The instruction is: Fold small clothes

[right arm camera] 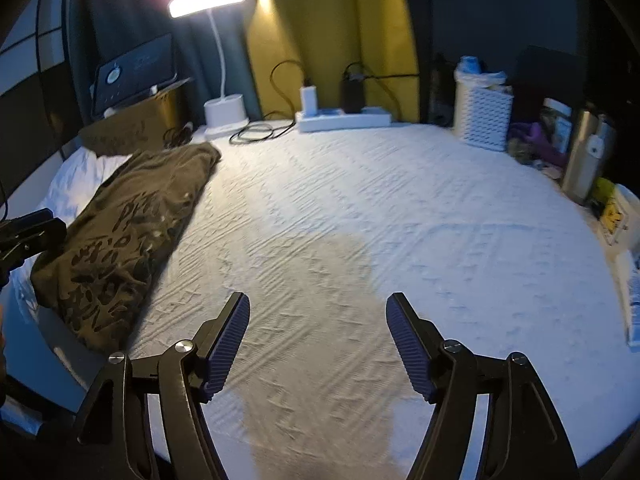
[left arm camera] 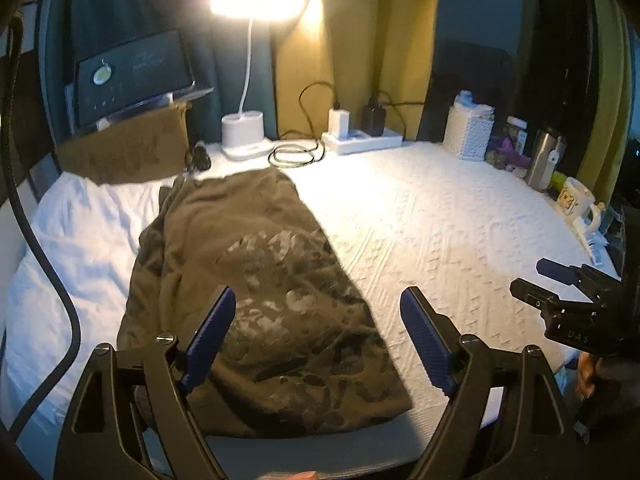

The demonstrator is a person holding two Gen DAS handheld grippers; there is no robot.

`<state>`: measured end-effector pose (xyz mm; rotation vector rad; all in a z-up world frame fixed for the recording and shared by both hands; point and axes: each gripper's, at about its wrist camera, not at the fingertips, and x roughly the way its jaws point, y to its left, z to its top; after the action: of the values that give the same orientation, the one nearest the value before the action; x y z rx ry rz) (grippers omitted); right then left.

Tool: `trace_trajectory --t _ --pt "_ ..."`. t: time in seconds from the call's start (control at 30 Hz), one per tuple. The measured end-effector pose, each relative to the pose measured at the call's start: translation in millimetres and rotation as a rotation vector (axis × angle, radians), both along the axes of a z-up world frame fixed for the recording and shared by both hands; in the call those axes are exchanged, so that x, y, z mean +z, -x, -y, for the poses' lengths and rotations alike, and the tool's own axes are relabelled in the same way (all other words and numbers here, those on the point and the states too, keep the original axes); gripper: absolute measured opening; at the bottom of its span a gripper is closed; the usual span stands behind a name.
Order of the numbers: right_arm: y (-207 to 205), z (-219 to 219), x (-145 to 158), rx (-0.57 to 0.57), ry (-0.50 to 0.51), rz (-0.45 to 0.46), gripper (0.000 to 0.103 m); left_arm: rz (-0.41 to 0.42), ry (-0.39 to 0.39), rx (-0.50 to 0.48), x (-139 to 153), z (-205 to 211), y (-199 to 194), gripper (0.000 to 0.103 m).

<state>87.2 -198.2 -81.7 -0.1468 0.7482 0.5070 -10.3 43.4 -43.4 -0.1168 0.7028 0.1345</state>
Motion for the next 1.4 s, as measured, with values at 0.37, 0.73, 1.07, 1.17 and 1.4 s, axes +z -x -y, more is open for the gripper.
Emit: trace_trajectory --t 0.37,0.73,1.07,1.17,1.4 --pt "24.6 32.8 60.8 -0.023 -0.051 0.153 0.083 0.129 -0.046 -0.012 35.9 15.6 11.2 0.102" --pt "36.0 35.0 100.7 -0.007 -0.064 0.247 0.084 0.230 -0.043 0.037 67.1 8.7 23.9 0.102" --pt "47.9 31.8 137.1 0.005 -0.072 0.347 0.097 0.320 -0.073 0.071 96.9 -7.3 37.0 0.102" --pt "52.1 31.6 144.8 0.003 -0.071 0.371 0.098 0.341 -0.071 0.083 103.4 -11.0 40.9 0.102" --pt "62.2 24.5 155.5 0.022 -0.071 0.405 0.098 0.361 -0.049 0.096 106.1 -19.2 48.7 0.102"
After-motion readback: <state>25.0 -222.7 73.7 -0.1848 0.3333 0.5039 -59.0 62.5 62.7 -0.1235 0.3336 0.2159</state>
